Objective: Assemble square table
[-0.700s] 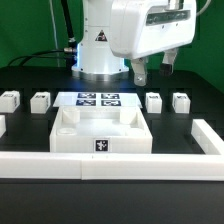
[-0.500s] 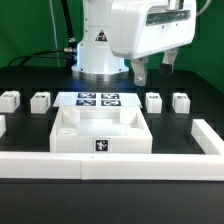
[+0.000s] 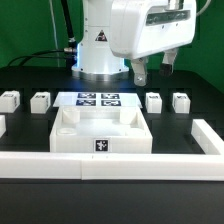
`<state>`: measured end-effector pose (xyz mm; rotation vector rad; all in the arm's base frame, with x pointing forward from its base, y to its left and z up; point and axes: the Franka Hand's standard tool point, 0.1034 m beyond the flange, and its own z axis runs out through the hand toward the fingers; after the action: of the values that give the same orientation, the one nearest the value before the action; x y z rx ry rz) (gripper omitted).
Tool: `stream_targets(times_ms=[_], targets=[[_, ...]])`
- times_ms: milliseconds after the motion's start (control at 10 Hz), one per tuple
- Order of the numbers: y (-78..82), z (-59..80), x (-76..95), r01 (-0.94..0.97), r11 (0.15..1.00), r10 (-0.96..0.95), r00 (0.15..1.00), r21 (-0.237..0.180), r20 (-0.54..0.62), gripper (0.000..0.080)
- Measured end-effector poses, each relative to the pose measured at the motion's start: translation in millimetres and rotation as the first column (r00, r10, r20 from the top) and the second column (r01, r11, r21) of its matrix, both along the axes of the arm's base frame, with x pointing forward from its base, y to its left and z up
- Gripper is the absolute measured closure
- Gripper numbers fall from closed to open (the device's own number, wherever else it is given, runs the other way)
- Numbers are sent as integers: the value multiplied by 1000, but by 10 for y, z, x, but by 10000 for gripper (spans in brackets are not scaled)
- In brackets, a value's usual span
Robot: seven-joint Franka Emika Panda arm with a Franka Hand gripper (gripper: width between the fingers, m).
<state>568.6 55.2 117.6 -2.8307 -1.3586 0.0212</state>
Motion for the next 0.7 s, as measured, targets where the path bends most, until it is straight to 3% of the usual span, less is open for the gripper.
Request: stream_targets(times_ms=[500,700], targets=[[-18,0,-15,-31,1000,31,1000,0,2,150],[-248,-116,-491,-174,985,174,985,-3,-11,150]])
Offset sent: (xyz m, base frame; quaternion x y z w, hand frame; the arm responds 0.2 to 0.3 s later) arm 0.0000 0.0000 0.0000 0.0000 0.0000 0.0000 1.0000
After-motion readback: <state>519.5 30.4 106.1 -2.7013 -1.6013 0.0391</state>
